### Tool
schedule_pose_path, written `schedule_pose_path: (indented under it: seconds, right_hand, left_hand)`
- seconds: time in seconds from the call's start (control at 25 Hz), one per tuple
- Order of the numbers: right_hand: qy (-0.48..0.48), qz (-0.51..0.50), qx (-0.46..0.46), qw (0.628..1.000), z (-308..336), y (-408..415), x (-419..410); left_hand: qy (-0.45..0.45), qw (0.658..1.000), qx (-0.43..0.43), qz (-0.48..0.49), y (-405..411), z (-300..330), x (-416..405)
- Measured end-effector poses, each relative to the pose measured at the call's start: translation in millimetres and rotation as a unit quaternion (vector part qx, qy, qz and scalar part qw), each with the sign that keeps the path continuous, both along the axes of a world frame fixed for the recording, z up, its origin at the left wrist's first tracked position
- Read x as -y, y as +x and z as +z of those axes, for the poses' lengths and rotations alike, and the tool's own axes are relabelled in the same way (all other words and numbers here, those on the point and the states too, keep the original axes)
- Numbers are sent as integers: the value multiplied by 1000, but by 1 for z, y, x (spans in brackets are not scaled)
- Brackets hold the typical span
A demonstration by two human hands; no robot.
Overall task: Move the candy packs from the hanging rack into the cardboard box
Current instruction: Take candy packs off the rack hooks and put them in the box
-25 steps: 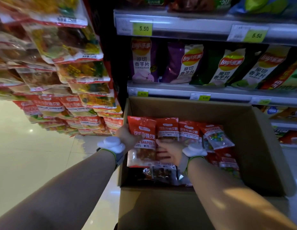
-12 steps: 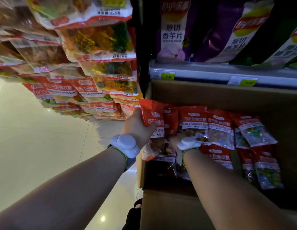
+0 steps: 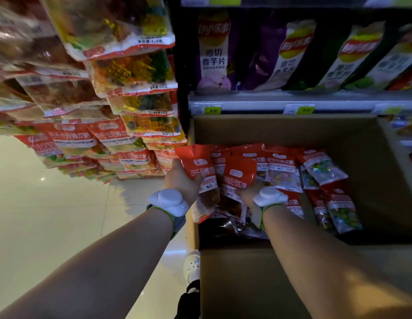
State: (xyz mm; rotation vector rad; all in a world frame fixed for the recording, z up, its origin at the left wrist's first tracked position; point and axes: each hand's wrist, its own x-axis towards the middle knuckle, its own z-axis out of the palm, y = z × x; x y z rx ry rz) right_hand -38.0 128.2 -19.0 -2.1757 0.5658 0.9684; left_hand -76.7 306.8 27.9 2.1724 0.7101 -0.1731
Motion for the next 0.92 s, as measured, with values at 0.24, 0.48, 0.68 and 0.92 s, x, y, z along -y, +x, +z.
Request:
schedule_pose_path:
  seconds: [0.24, 0.48, 0.68, 0.92]
  right_hand:
    - [7, -96, 74, 993, 39, -35, 43]
    - [9, -132, 183, 974, 77, -66, 56]
    - [64, -159, 281, 944, 132, -123, 82]
    - [203, -191, 304, 911, 200, -203, 116]
  left_hand:
    - [0, 998, -11, -54, -20, 21, 9]
    - [-78, 995, 61, -21, -50, 51, 24]
    - [-158, 984, 74, 39, -93, 83, 46]
    - [-279, 948, 143, 56, -167, 141, 92]
